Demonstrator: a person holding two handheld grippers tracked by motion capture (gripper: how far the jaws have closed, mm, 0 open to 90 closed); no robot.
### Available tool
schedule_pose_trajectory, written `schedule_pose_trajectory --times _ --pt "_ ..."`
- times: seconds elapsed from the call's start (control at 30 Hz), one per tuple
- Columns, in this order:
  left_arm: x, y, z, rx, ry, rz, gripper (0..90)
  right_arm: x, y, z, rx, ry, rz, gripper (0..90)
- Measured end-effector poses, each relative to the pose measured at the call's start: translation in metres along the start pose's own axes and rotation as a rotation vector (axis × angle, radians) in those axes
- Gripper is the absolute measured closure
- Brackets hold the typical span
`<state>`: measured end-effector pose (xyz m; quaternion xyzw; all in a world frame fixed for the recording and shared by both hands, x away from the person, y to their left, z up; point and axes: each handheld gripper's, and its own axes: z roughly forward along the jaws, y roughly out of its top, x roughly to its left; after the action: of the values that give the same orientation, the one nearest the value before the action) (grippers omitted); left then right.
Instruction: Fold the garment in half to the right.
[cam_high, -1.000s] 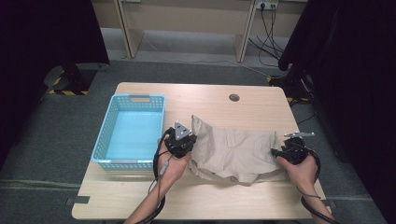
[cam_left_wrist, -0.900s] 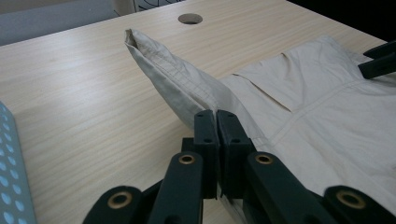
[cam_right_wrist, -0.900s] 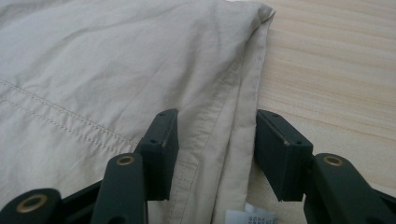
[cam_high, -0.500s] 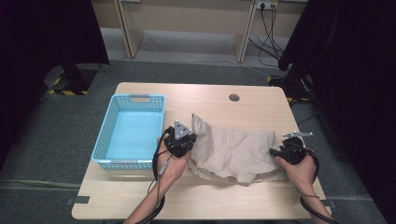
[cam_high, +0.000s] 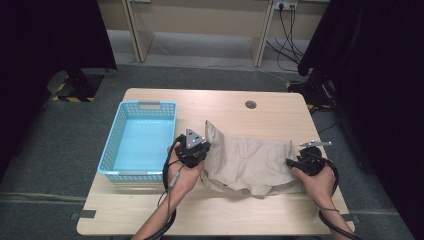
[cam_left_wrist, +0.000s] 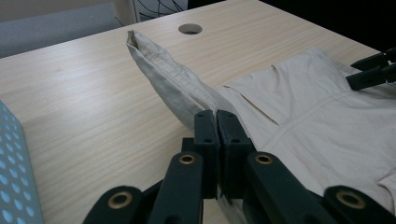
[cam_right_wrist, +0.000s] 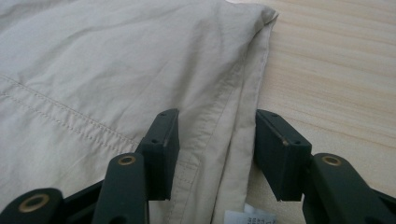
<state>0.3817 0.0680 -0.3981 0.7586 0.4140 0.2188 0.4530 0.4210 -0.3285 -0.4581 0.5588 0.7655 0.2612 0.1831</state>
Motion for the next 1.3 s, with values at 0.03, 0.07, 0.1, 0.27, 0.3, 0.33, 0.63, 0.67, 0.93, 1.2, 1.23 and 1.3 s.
schedule_pose_trajectory --times 0.03,0.07,0.1,0.27,0.3,0.33,0.63,0.67,0.93,1.2,1.23,1.3 --pt "0.000 0.000 0.000 -0.001 0.000 0.000 87.7 0.000 0.000 0.000 0.002 0.000 -0.001 51.4" --pt "0.000 0.001 -0.001 -0.003 0.001 0.001 87.7 0.001 0.001 0.000 0.002 0.001 -0.001 51.4" --pt "0.001 0.001 -0.001 -0.003 0.001 0.001 87.7 0.001 0.001 0.000 0.003 0.001 -0.004 51.4" --pt "0.001 0.002 -0.002 -0.007 -0.001 -0.001 87.7 0.002 0.002 0.001 0.003 0.003 -0.007 51.4" --pt "0.001 0.003 -0.002 -0.009 -0.001 -0.001 87.7 0.003 0.002 0.001 0.003 0.004 -0.008 51.4" --pt "0.000 0.003 -0.003 -0.009 0.000 0.001 87.7 0.003 0.002 0.001 0.003 0.004 -0.006 51.4" --pt "0.000 0.008 -0.006 -0.023 -0.002 0.004 87.7 0.008 0.004 0.003 0.001 0.009 -0.013 51.4" --pt "0.000 0.008 -0.007 -0.024 -0.003 0.003 87.7 0.008 0.004 0.003 0.001 0.010 -0.014 51.4" --pt "0.000 0.010 -0.008 -0.029 -0.003 0.004 87.7 0.011 0.006 0.004 0.003 0.014 -0.019 51.4" --pt "-0.001 0.014 -0.010 -0.039 -0.004 0.010 87.8 0.015 0.008 0.006 0.005 0.016 -0.027 51.4" --pt "-0.001 0.015 -0.011 -0.041 -0.003 0.012 87.7 0.016 0.008 0.006 0.007 0.017 -0.027 51.4" --pt "-0.001 0.016 -0.012 -0.044 -0.003 0.012 87.8 0.017 0.009 0.007 0.008 0.018 -0.026 51.4"
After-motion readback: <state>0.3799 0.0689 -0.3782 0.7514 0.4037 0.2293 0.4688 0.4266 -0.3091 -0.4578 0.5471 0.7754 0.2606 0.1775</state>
